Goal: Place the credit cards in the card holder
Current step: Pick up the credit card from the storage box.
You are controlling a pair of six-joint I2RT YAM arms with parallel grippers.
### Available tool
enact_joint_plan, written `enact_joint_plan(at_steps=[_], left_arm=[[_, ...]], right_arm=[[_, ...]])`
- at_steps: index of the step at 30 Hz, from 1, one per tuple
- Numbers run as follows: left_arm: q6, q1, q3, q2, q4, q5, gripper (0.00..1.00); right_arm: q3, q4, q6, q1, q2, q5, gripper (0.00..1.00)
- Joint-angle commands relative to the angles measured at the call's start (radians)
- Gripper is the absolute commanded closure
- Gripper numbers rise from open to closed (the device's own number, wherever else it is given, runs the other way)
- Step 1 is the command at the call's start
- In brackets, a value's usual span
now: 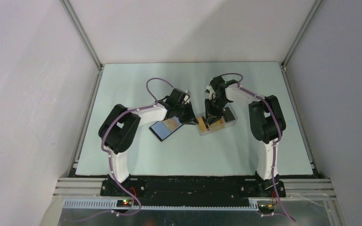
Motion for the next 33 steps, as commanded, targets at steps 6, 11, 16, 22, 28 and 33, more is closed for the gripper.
enact_joint_plan(at_steps=[6,11,16,22,28,33], left_arm=[[0.077,-0.007,-0.014,0.074,-0.081,-0.078,1.0],[0.077,-0.007,-0.013,0.076,-0.081,-0.078,1.0],[0.077,-0.006,-0.013,0.076,-0.08,-0.079,1.0],[0.077,-0.007,-0.015,0.075,-0.08,-0.079,1.0],[0.077,-0.006,-0.015,0.075,-0.08,-0.08,1.0],[0.077,-0.007,-0.016,0.074,-0.08,-0.081,1.0]], right_arm=[[0.042,-0.028,0.005,0.042,-0.008,-0.006,0.71],[0.07,-0.061,0.003,0.068,-0.019,0.05,0.7],[0.095,-0.09,0.003,0.086,-0.028,0.102,0.69],[0.131,-0.123,0.004,0.118,-0.035,0.145,0.69],[0.162,-0.151,0.0,0.132,-0.043,0.17,0.68],[0.164,-0.134,0.007,0.134,-0.071,0.116,0.67]])
